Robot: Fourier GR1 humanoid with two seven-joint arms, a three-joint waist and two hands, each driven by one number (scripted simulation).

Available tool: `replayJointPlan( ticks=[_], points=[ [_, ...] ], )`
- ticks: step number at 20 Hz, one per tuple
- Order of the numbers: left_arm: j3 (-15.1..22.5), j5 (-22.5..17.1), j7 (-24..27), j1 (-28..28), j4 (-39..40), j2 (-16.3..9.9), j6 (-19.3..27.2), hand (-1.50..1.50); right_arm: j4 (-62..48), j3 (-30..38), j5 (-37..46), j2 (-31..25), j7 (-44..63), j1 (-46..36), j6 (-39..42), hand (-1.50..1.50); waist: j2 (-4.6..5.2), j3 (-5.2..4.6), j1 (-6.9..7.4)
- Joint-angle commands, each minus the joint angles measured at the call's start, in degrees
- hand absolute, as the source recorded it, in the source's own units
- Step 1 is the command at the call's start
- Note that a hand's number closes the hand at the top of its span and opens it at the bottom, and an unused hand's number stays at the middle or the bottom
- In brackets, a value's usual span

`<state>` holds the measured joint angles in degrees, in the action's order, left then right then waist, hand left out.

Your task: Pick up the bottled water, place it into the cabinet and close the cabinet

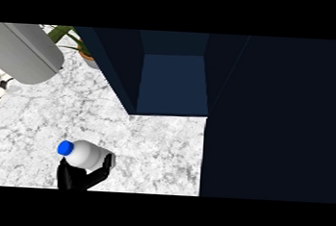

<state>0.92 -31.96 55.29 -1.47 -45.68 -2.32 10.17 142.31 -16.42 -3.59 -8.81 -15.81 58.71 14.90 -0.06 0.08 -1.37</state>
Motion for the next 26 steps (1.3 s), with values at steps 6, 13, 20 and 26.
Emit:
replayJointPlan(
  ticks=[6,13,20,26],
  points=[
    [6.4,3.7,-3.0,-6.4,6.6,-4.8,-19.7,1.5,6.4,1.3,-3.2,-1.9,2.7,2.9,0.7,-1.5,0.07,-0.17,0.1],
    [9.5,5.2,-8.1,-6.7,0.6,1.9,-15.0,1.5,4.0,-1.1,-1.1,-0.1,0.2,3.6,0.3,-1.5,-0.16,-0.09,0.49],
    [14.3,3.6,-21.7,-8.9,-14.4,2.3,-5.7,1.5,5.5,0.7,-3.7,0.0,3.2,1.4,0.4,-1.5,-0.14,-0.06,0.95],
    [18.6,7.9,-24.0,-16.4,-15.5,2.3,6.6,1.5,5.2,4.0,-6.6,-0.6,4.2,-0.4,1.1,-1.5,0.0,-0.08,0.55]
  ],
)
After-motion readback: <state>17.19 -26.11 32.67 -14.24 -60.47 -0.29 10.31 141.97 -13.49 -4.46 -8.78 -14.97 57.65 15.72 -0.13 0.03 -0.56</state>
